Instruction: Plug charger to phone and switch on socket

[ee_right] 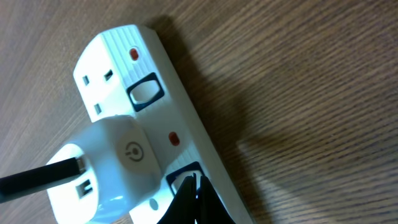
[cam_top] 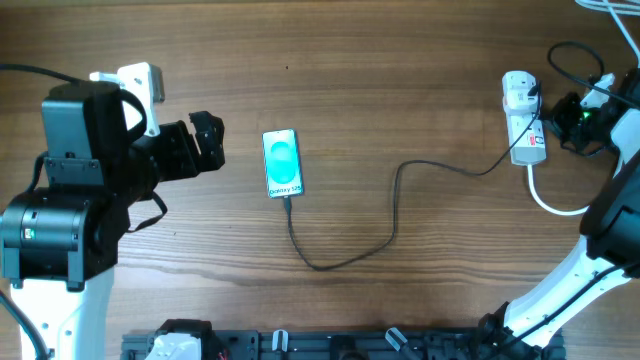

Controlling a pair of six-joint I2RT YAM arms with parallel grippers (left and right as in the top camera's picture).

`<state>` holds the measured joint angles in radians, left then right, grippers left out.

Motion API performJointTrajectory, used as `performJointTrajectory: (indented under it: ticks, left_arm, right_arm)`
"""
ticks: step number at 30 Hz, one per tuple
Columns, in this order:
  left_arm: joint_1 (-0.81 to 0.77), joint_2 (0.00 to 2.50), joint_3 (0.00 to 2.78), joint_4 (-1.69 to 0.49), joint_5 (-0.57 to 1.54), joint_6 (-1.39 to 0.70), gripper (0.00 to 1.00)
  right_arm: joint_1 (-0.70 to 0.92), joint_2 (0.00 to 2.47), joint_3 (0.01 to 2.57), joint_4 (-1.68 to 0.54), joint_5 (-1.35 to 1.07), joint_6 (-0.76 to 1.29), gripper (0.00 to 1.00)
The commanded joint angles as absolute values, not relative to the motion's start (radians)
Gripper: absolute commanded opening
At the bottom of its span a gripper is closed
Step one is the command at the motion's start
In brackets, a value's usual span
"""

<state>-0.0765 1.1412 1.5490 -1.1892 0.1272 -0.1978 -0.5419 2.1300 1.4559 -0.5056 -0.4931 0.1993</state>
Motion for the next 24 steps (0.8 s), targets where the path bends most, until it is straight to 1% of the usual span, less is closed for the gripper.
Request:
performJointTrajectory:
  ticks: [1,5,24]
  left_arm:
    - [-0.076,1.145,1.545,-1.187,0.121,-0.195,1.00]
    - [-0.076,1.145,1.545,-1.187,0.121,-0.195,1.00]
    - [-0.076,1.145,1.545,-1.187,0.121,-0.195,1.00]
  right_arm:
    - [-0.537,2.154,1.472,-0.487,-0.483,0.181,0.04]
    - [-0.516,2.154,1.471,-0.487,-0.482,0.133,0.04]
    - [-0.447,2.154,1.420,-0.509,-0.410,0.133,0.04]
